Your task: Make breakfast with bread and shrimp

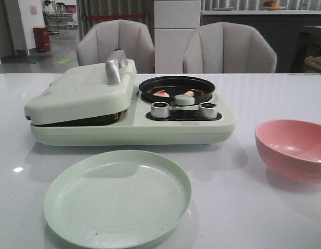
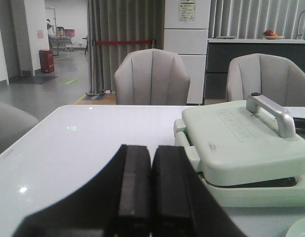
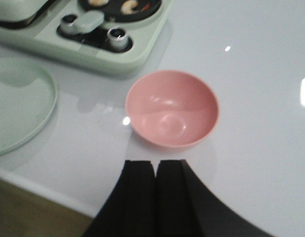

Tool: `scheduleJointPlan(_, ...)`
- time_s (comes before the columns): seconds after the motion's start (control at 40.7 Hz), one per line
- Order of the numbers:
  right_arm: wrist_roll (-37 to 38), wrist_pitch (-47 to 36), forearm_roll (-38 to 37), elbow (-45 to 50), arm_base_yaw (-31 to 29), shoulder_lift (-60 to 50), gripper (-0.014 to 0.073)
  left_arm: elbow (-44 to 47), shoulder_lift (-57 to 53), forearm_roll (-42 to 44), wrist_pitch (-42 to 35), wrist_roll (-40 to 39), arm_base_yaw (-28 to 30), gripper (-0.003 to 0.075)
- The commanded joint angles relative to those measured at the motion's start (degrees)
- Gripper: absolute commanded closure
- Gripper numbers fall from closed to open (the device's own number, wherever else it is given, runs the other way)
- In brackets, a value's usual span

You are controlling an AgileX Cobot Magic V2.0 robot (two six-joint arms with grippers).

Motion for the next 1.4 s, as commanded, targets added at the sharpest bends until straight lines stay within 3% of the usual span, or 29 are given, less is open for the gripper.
scheduleJointPlan(0.0,-0.39,-11.83,-0.69,3.96,-3.61,-4.85,0.0578,1.73,-1.03,-0.51,-5.19,0.04,0.07,0.0619)
scheduleJointPlan(0.295,-0.39,-28.69,2.14,19.36,-7.89,-16.16,0.0578,1.73,-1.03,-0.51,-5.19,0.04,0.07,0.0619)
scheduleJointPlan(0.467,-0.39,-43.11,2.14,27.23,-8.63,-19.27,0.0578,1.73,-1.03,-0.51,-5.19,0.04,0.07,0.0619)
scheduleJointPlan(0.959,0.2,-44.67,0.86,27.0,-8.7,-19.33,0.0578,1.73,-1.03,-0.51,-5.19,0.04,0.07,0.0619)
scheduleJointPlan(1.131,13.92,-49.41,-11.42,27.0,-8.7,-19.33,0.0578,1.73,-1.03,-0.51,-5.19,0.04,0.07,0.0619)
scheduleJointPlan(1.377,15.95,-45.26,-10.52,27.0,-8.7,-19.33,0.0578,1.73,-1.03,-0.51,-5.19,0.04,0.07,0.0619)
